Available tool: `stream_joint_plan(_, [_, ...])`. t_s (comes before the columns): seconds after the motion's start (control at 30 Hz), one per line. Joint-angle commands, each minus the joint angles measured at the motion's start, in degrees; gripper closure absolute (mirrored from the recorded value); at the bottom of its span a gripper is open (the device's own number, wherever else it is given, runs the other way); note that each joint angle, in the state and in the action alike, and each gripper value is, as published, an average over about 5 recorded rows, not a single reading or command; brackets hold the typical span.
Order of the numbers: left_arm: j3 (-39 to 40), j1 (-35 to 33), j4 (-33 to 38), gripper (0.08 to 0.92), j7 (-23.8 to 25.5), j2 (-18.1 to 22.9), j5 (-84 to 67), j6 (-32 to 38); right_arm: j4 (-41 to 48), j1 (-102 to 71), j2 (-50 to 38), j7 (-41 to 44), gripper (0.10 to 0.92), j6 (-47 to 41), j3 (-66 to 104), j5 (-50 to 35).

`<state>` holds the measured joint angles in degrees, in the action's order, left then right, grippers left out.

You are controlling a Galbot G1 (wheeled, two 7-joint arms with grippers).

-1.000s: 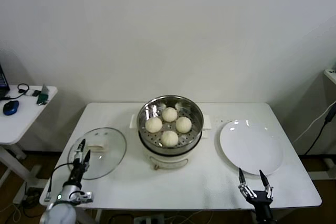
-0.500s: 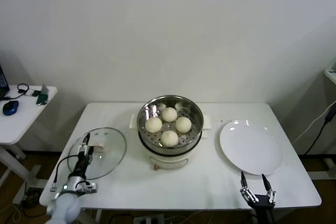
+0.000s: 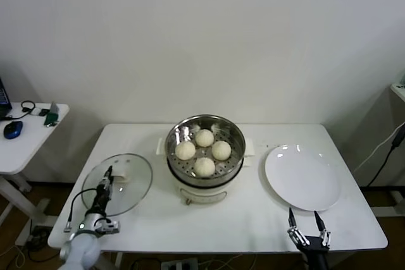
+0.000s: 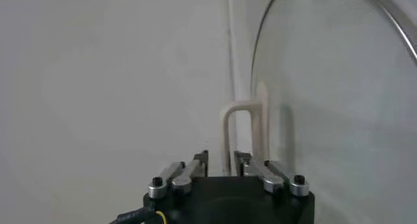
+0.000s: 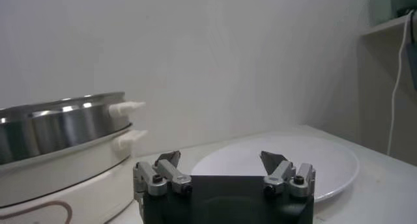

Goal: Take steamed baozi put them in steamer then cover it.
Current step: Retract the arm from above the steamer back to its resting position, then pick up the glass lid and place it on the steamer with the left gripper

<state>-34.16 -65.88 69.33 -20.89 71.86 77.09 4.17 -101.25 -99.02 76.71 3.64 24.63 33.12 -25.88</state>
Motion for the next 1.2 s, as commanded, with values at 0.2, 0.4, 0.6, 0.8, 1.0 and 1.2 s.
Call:
stream_joint_plan(0.2, [-0.29,-0.48,4.44,0.830,1.46,-0.57,-4.41,-1.22,-0.37,0.08,0.01,-0.14,0.203,-0.36,0.58,0.15])
stream_joint_plan(0.4, [0.65,-3.75,19.61,0.860,8.83,-5.56,-15.95,-8.05,-1.67,-0.22,0.12,-0.78,0.203,-1.67,1.15,1.10])
stream_joint_plan(0.6, [1.79,-6.46,37.45,0.860,19.58,-13.96,-23.80,-20.92,-2.32,-0.09,0.79,-3.52,0.203,-4.32,1.66,5.27])
stream_joint_plan(0.8, [6.22,-6.65,49.90,0.860,25.72,-19.66,-24.09,-34.54,-1.85,0.71,1.65,-5.52,0.203,-5.49,1.86,8.06])
stream_joint_plan(1.0, [17.52,-1.69,55.75,0.860,29.09,-19.59,-20.56,-43.30,-1.51,1.13,1.81,-5.92,0.203,-5.25,1.85,8.91])
stream_joint_plan(1.2, [31.68,8.01,53.63,0.860,33.25,-15.08,-13.18,-47.99,-1.22,1.35,1.82,-6.28,0.203,-4.82,1.66,8.87])
